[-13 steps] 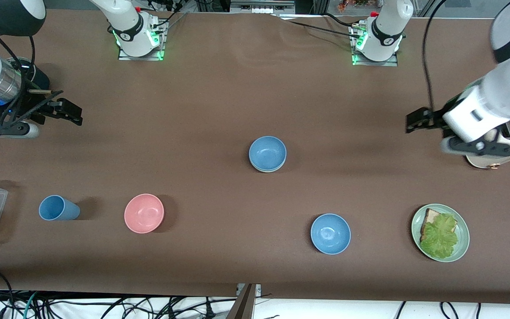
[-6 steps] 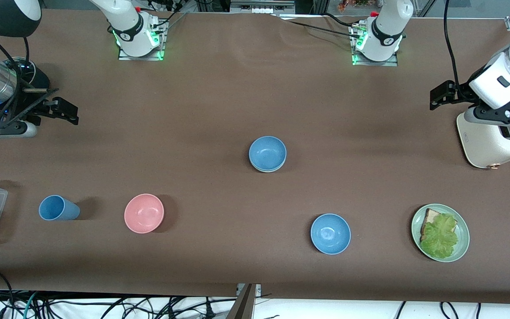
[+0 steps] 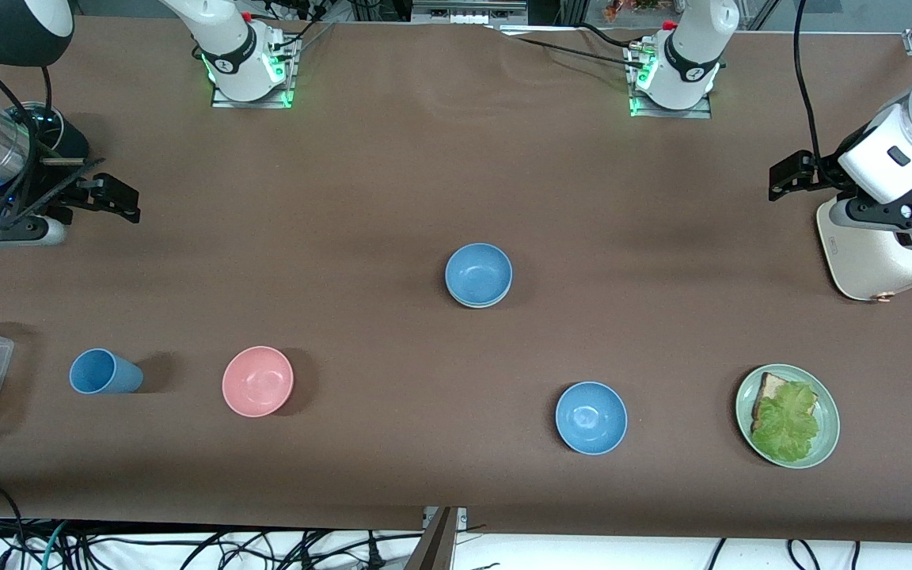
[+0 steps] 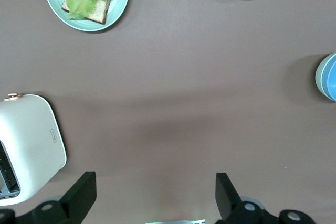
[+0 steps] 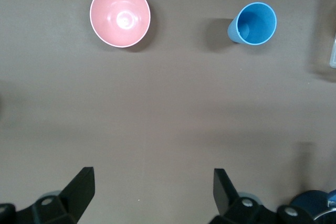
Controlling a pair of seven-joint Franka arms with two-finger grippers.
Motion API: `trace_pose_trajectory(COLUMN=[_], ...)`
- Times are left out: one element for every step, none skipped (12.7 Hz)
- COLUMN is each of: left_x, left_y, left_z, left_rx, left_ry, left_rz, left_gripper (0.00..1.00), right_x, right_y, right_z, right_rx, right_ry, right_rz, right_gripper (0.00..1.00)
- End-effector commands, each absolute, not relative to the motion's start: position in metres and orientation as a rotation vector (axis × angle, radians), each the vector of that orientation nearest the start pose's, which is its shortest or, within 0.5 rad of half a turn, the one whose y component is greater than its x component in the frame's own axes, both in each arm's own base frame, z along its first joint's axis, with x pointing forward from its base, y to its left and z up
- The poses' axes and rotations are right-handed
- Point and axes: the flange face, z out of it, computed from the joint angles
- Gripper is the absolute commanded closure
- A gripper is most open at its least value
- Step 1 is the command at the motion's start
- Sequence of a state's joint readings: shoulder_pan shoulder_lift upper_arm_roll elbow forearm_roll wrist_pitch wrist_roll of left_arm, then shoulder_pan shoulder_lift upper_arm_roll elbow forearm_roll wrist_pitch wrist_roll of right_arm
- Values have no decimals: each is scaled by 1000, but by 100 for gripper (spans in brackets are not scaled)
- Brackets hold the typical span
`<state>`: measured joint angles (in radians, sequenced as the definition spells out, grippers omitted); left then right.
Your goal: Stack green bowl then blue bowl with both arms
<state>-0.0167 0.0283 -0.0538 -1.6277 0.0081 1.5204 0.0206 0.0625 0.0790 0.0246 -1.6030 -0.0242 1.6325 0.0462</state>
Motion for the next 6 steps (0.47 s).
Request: trace_pose_trajectory(left_x=[556,556,556,556,556,555], left_y=[-39,-39,-39,-39,-39,-40], left_z=[583,582,582,583,583,583], left_rx=[-3101,-3101,-3101,-3103,-3104,-3104], left_ry=[143,146,143,143,143,146], left_rz=[196,199,199,199,199,201], left_gripper=[0,0,0,0,0,0], right_x=[576,576,577,577,576,576], right_y=[44,44,44,44,44,46], right_z=[576,576,575,575,576,576], right_rx=[-3174,-3174,-3172,-3172,-3174,-3174], right_ry=[-87,-87,-86,-86,-82,-87], right_rz=[80,77,75,77,75,75], right_gripper=[0,0,0,0,0,0])
